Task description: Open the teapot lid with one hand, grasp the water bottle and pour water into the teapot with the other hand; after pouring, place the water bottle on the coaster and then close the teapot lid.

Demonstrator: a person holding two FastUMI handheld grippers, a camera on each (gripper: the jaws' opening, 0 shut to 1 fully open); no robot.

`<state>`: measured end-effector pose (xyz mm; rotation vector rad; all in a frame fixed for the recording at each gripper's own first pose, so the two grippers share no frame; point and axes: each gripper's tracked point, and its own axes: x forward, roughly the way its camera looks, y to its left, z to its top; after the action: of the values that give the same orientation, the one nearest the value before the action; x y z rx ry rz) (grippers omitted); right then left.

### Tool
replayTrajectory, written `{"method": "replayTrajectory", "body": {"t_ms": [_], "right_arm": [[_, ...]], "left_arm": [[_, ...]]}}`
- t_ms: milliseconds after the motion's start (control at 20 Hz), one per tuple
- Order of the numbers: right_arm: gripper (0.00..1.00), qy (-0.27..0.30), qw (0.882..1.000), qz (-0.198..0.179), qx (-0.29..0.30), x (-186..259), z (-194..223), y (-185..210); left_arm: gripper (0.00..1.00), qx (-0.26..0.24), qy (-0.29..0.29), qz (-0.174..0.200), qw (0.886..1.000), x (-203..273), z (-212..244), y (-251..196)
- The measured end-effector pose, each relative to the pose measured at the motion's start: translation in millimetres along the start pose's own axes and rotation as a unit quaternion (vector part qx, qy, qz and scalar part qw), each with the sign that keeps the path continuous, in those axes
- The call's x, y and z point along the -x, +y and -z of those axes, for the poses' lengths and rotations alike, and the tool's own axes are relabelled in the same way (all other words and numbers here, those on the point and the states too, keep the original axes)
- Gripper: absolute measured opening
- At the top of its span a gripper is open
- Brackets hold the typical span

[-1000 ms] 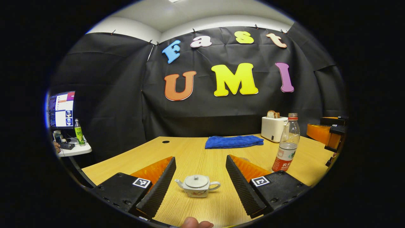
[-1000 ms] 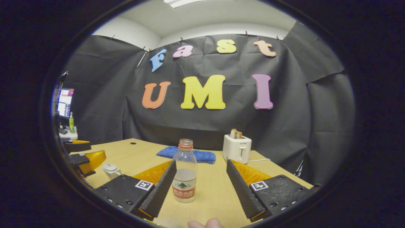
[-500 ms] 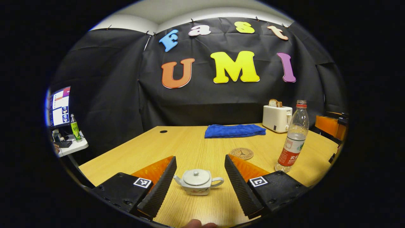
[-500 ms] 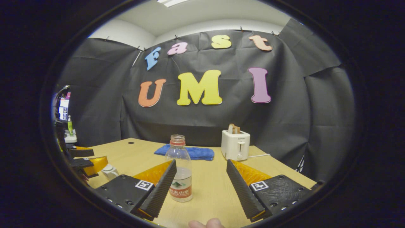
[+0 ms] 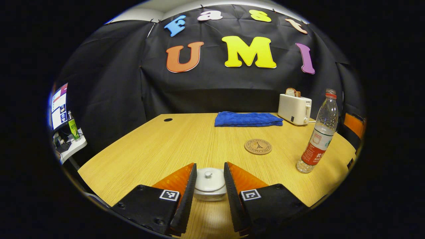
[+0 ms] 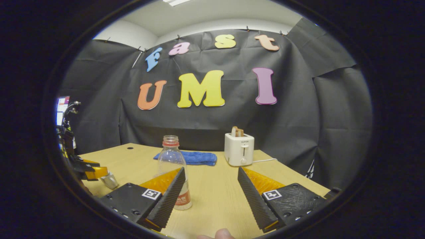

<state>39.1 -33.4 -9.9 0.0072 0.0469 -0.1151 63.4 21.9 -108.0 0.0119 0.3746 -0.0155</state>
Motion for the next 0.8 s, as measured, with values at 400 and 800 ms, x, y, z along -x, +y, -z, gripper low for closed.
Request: {"method": "replayTrajectory", "body": {"t_ms": [400, 800], "right_arm": [[0.95, 0.045, 0.998, -0.035, -0.021, -3.9, 22.9, 10.2], [0.96, 0.068, 0.994, -0.081, -0.030, 2.8, 36.2, 31.9]], "left_arm": [[0.04, 0.012, -0.014, 0.016, 1.000, -2.7, -5.6, 4.3], [0.03, 0.029, -0.051, 0.038, 0.998, 13.4, -32.5, 5.9]]}}
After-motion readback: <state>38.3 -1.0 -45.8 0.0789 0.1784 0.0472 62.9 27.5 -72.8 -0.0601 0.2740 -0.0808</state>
